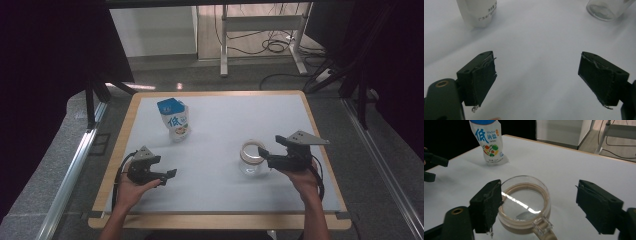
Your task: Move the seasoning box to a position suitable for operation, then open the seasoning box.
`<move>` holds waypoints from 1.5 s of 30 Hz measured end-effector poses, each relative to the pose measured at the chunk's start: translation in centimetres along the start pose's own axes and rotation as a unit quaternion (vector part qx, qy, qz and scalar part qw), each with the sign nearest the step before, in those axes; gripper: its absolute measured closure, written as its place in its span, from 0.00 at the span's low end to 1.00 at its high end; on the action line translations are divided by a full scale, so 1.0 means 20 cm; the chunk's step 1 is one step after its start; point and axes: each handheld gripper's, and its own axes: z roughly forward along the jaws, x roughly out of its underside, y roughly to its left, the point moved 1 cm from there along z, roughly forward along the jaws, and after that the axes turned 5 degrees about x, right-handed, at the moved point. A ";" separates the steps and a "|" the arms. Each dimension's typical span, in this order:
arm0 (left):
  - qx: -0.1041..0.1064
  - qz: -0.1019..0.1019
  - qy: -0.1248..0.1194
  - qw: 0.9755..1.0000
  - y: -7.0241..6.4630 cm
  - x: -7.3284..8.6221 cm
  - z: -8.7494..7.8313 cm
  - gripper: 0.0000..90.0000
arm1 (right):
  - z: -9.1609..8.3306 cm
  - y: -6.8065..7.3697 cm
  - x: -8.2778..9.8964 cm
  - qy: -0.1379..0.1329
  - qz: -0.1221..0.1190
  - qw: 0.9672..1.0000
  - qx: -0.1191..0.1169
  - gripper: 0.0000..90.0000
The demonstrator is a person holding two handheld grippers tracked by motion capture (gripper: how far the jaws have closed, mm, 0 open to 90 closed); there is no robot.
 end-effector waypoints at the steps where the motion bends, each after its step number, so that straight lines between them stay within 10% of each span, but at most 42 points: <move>1: 0.000 0.001 0.001 1.000 0.00 0.00 0.00 0.16 | -0.02 -0.01 0.01 -0.006 0.004 1.000 -0.004 0.30; 25: -0.007 -0.003 -0.003 1.000 0.02 0.01 -0.02 0.16 | -0.08 -0.03 0.09 -0.003 -0.009 1.000 0.004 0.47; 35: -0.004 -0.001 -0.008 1.000 0.03 0.01 -0.04 0.16 | -0.09 -0.01 0.11 -0.001 -0.019 1.000 0.014 0.83; 45: 0.000 0.007 -0.010 1.000 -0.01 -0.02 -0.03 0.16 | -0.08 0.01 0.13 0.008 -0.032 0.999 0.008 1.00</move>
